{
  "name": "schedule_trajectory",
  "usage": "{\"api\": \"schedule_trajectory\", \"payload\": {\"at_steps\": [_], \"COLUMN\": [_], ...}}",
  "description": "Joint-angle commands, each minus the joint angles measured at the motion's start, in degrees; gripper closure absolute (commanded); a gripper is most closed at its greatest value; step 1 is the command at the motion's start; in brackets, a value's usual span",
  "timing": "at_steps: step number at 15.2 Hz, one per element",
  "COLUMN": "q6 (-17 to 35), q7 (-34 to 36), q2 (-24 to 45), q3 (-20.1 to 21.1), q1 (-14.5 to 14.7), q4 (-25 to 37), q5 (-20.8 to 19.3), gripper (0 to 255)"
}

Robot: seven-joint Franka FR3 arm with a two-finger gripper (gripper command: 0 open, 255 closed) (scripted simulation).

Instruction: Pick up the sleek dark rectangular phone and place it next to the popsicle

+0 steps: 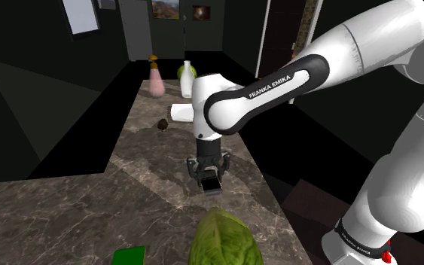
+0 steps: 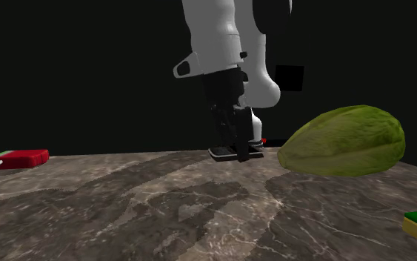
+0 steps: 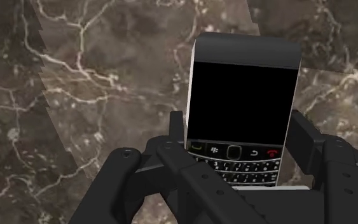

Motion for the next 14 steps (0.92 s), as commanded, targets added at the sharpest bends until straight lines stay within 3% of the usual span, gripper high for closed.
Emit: {"api": "schedule_trajectory", "payload": {"at_steps": [1,10,14], "q6": [-1.66,-7.86,-9.04], "q7": [0.11,0.32,-4.31], "q2": [-0.68,-3.41,-1.89], "q3": [-0.04,-0.39,-3.21], "q1": [-0.04,-0.27,-2.95], "q4": [1.00,4.64,6.38], "q5": [0.12,0.68,-0.94], "gripper": [255,255,255]}}
